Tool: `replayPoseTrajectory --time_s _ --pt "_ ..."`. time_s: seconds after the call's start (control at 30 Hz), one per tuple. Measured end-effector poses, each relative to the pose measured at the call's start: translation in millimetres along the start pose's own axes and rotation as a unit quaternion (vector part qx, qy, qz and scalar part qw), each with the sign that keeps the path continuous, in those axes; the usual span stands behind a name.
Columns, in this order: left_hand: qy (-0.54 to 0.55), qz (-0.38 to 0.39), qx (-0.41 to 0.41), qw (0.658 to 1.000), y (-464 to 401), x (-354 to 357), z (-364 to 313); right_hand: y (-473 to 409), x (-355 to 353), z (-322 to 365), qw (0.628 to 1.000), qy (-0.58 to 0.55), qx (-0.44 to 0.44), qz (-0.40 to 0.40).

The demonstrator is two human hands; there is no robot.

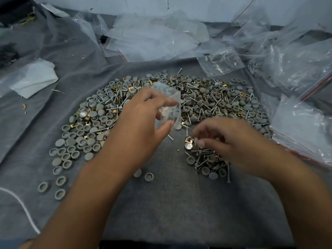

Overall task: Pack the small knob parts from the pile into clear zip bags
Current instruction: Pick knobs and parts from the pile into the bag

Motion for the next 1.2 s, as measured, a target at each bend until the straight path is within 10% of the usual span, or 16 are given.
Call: replayPoseTrajectory --time_s 0.17,0.43,0.8,1.2 --pt "0.007 0.014 -0.001 1.0 -1 2 -3 -11 1 29 0.96 -0.091 -0.111 -0.239" --pt "0.061 0.026 -0.002 0.998 0 1 -4 -26 23 33 0.936 0.161 -0.163 -0.266" --pt "0.055 0.003 -0.022 0.998 -2 -10 -2 -18 3 26 0.943 0.051 -0.105 -0.311" --pt "0.099 -0.007 -0.065 0.993 -1 -50 -10 -13 12 5 0.989 0.084 0.015 0.117"
Point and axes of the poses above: each hand's wrist, its own y-axis away from the middle knuckle, its own x-axis out of the palm, z = x × y, the point moved 1 cm from there along -y, towards the middle knuckle, and after that the axes turned 13 degrees about -x, right-handed, at the moved point
